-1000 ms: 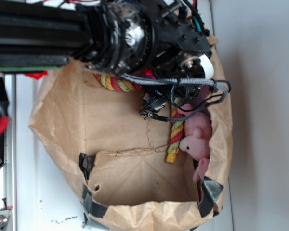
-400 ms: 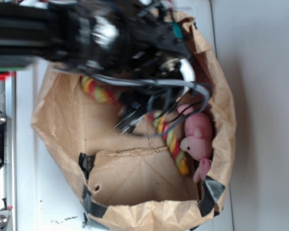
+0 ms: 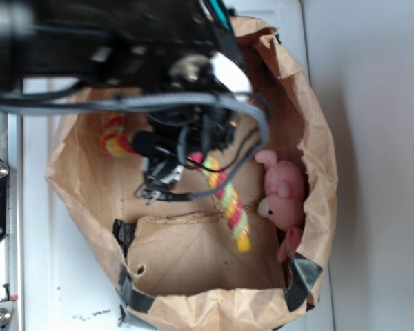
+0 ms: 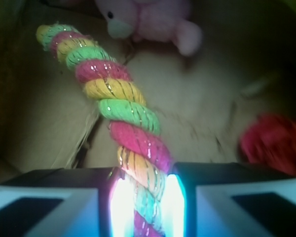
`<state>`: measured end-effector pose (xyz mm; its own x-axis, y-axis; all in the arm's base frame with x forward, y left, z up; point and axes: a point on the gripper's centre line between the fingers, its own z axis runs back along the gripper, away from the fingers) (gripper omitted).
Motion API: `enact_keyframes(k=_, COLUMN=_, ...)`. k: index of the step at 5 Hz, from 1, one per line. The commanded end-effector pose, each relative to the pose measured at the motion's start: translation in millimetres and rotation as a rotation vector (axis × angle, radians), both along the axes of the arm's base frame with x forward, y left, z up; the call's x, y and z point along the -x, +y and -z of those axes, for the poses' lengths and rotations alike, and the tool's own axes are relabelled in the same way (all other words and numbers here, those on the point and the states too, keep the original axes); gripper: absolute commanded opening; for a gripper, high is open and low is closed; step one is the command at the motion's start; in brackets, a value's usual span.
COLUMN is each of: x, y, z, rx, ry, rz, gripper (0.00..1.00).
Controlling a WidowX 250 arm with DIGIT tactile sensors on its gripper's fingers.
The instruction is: Grab the multicolored rope.
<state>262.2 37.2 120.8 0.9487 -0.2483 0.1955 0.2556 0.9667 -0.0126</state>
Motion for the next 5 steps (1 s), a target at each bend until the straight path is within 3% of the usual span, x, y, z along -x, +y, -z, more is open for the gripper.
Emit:
enact_keyframes(k=1, x=-1, y=-15, z=-47, rx=-0.089, ry=-0.005, rz=-0.185, gripper=0.0)
enact_keyframes(k=4, x=-5, y=-14, z=-81, rx=-0.053, ry=-0.089, rz=-0.228, gripper=0.0)
enact_keyframes(k=5, x=-3, y=-17, z=-78, rx=-0.089, ry=-0.119, rz=-0.182, gripper=0.0)
